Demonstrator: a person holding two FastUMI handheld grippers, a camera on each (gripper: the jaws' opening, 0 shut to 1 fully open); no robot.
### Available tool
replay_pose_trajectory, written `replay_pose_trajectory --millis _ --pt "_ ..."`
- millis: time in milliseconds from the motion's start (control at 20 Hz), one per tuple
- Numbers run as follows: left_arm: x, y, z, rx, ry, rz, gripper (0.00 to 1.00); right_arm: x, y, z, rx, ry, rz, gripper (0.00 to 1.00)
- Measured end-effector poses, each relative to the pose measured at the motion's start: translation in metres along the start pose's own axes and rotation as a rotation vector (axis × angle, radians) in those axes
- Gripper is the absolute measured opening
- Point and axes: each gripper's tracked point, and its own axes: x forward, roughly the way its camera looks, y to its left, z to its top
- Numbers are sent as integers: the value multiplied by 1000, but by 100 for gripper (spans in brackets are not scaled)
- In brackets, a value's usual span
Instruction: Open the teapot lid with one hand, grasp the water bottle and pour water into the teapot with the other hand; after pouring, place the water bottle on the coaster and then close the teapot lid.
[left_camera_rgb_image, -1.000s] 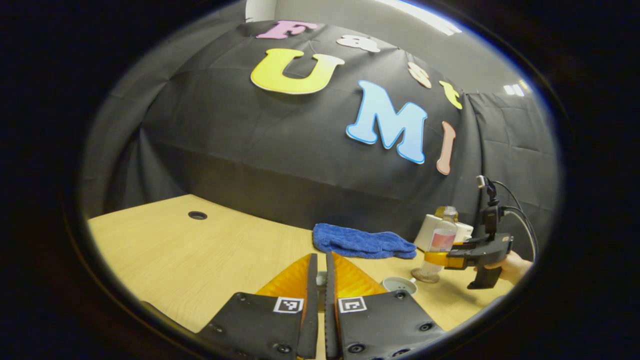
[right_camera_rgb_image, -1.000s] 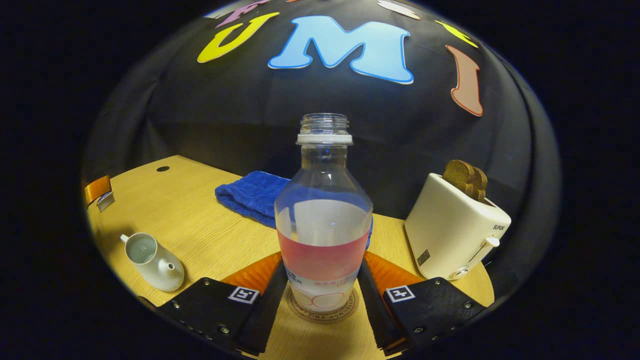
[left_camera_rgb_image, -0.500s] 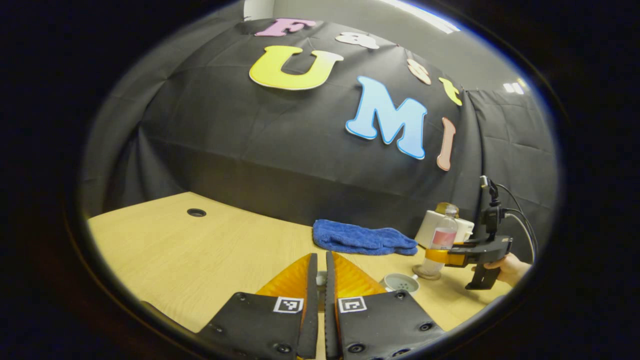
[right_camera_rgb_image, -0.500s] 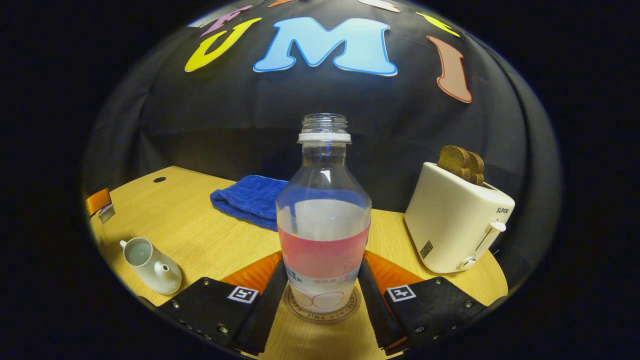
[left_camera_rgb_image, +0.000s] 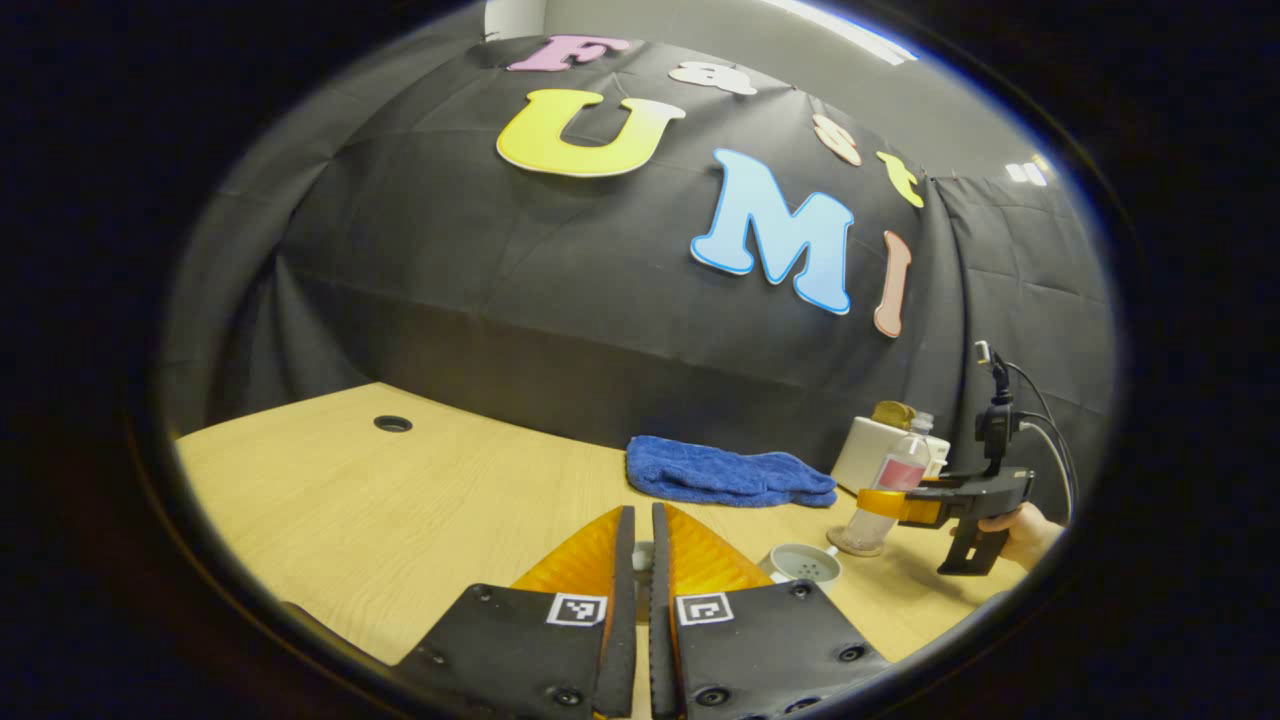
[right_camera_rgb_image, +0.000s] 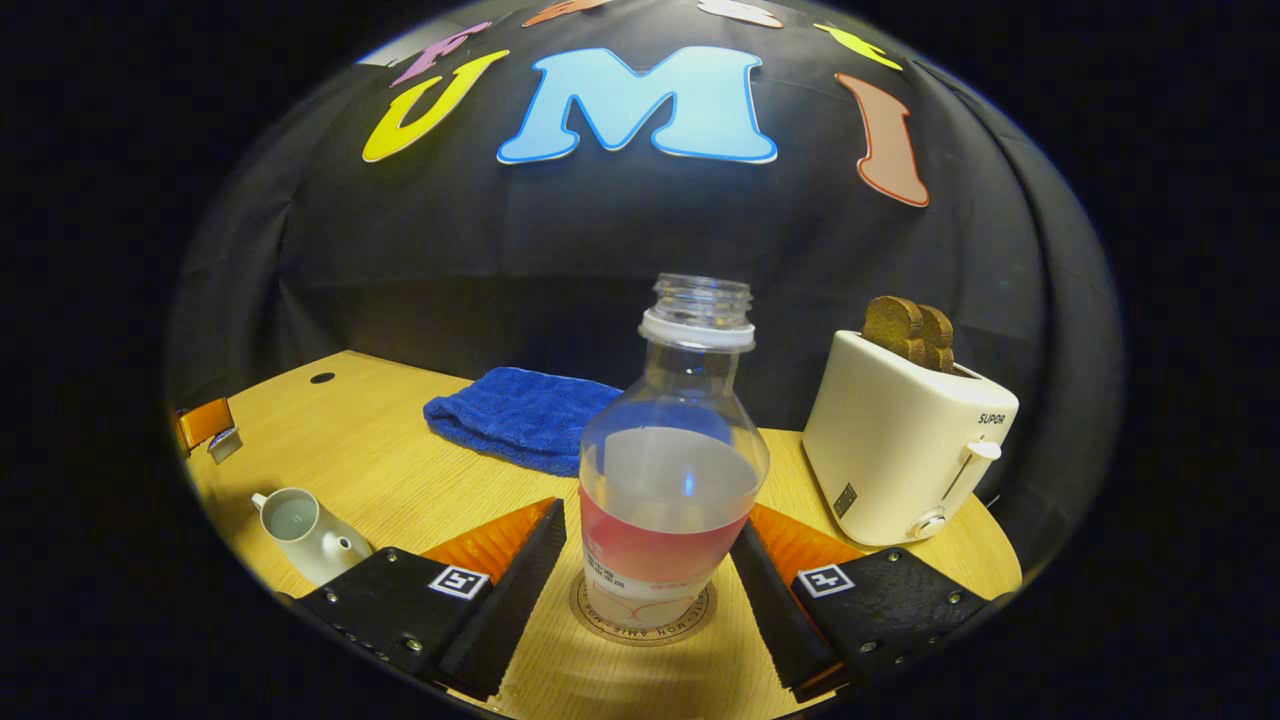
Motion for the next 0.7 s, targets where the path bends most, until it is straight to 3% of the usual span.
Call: replay_pose_trajectory --millis 450,700 --pt "0 -5 -2 8 6 -11 12 -46 -8 63 24 -135 -14 96" --pt "-8 -31 8 61 -5 -68 12 -91 -7 67 26 -182 -17 96"
